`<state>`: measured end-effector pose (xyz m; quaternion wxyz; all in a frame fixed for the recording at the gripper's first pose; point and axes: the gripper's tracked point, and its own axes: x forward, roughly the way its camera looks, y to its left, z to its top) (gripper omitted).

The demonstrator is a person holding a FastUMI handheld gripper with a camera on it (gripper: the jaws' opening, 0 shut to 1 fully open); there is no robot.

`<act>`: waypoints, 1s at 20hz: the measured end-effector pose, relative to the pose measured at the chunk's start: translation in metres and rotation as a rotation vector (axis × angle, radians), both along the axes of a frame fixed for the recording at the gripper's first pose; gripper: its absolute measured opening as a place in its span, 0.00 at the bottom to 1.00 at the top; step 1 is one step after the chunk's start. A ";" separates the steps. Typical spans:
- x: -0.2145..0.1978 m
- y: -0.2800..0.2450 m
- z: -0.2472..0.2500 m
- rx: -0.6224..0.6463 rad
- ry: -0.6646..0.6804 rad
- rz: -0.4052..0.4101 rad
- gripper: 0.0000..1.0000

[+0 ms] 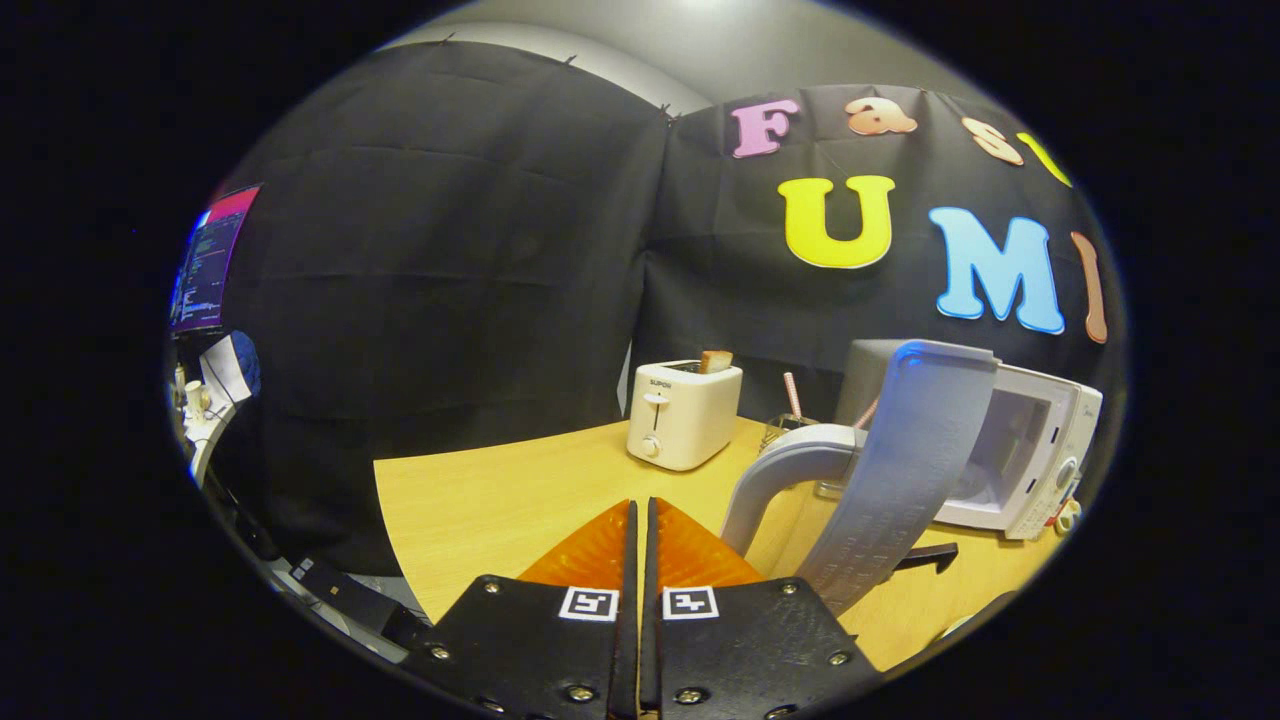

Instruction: Open the microwave, put the food inside, and close the microwave door.

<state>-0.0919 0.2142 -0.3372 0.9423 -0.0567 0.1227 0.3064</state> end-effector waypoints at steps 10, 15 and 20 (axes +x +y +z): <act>0.056 -0.150 0.020 0.002 -0.046 -0.279 0.02; 0.108 -0.228 0.029 0.031 -0.037 -0.470 0.02; 0.158 -0.281 0.024 0.027 -0.035 -0.610 0.02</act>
